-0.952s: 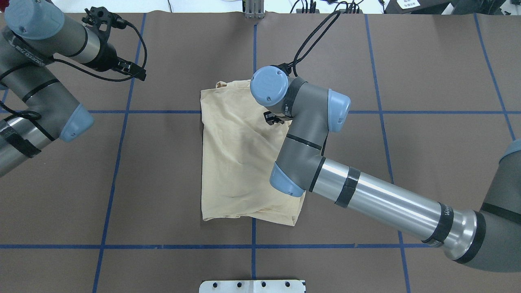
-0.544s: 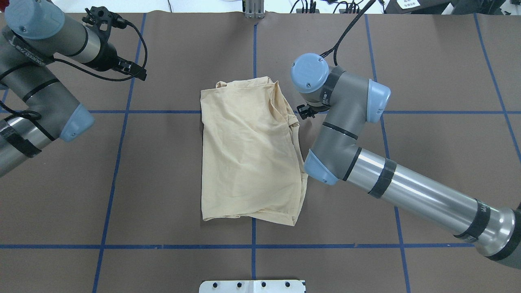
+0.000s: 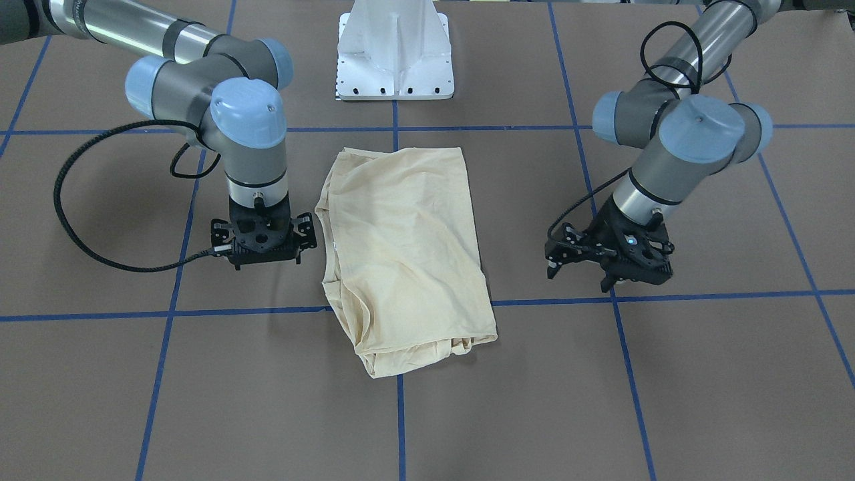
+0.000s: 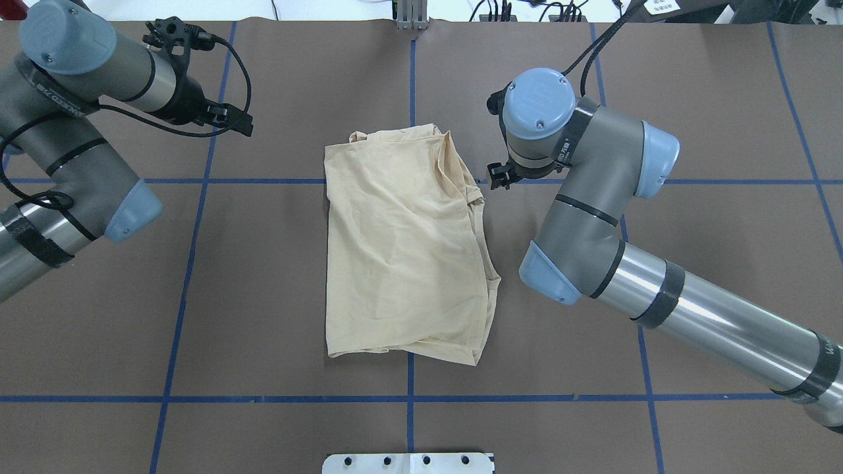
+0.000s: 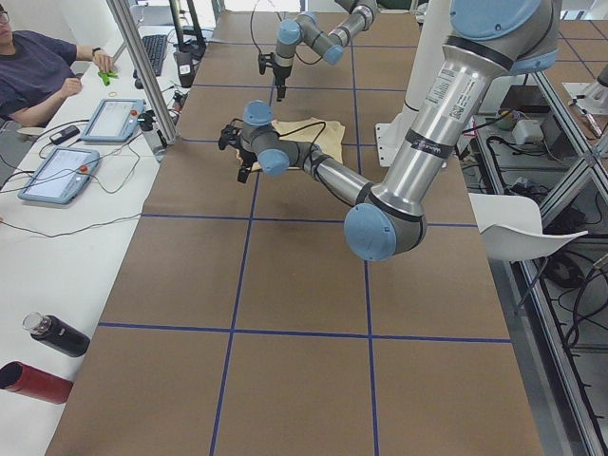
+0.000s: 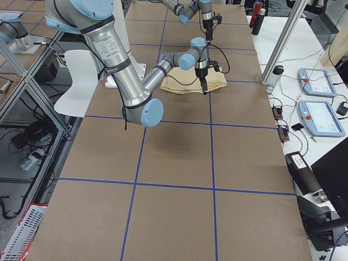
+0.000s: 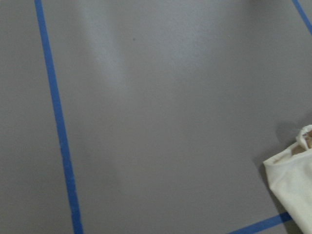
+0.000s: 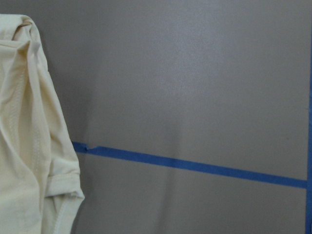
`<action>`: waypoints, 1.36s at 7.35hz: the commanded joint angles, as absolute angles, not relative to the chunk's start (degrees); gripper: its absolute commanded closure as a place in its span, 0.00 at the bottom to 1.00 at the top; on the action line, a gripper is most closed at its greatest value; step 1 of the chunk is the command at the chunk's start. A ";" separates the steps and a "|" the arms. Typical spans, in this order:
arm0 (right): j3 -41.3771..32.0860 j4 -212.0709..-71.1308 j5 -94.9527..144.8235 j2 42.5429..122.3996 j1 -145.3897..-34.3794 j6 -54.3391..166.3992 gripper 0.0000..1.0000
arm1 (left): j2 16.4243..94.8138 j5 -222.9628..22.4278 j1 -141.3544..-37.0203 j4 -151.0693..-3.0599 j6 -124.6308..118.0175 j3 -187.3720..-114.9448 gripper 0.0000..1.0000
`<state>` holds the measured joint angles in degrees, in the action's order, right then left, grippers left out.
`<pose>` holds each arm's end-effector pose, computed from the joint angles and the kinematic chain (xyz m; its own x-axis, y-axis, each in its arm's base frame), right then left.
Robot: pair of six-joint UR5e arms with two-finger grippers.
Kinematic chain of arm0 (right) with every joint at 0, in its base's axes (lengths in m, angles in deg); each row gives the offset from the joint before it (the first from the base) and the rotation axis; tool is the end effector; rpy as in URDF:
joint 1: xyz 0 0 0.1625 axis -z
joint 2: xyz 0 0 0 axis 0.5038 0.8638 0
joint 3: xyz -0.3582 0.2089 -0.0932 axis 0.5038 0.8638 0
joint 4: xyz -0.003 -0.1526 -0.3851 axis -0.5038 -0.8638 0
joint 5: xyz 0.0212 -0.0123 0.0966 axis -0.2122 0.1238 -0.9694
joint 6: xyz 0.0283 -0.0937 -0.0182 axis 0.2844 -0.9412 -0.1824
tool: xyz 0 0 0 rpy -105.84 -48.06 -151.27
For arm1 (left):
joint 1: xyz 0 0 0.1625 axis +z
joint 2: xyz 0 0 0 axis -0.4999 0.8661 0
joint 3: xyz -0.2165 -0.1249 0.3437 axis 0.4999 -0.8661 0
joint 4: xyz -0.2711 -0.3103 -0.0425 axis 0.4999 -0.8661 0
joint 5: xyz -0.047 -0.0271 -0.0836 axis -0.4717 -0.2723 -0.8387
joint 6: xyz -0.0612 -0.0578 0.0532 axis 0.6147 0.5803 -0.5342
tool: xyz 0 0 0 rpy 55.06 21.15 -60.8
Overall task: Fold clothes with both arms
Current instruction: 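Move both grippers to the shirt edge nearest the robot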
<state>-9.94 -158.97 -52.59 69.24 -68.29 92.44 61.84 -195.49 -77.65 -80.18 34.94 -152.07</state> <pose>-0.4536 -0.5010 0.2737 0.8107 -0.1184 0.5733 -0.0365 0.9672 0.2514 0.3801 -0.5482 0.3275 0.5364 0.2097 -0.8175 0.1034 0.9450 0.3102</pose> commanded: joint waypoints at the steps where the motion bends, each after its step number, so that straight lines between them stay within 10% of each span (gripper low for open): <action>1: -20.17 -157.77 -53.29 74.27 -65.25 101.98 0.01 | 58.62 -194.84 -68.88 -74.21 46.43 -162.89 0.00; 5: -23.89 -148.88 -51.01 81.39 -61.02 107.82 0.01 | 58.44 -186.67 -54.36 -72.67 64.64 -166.71 0.04; 7: -23.89 -148.88 -50.92 81.39 -60.84 107.82 0.01 | 58.26 -185.96 -51.36 -72.50 67.83 -165.93 0.36; 10: -23.89 -148.88 -50.83 81.31 -60.66 107.82 0.01 | 58.52 -186.05 -50.29 -72.41 67.83 -164.26 0.40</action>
<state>-23.88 -148.88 -50.87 81.37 -60.72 107.82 58.37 -186.00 -50.63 -72.44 67.75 -165.02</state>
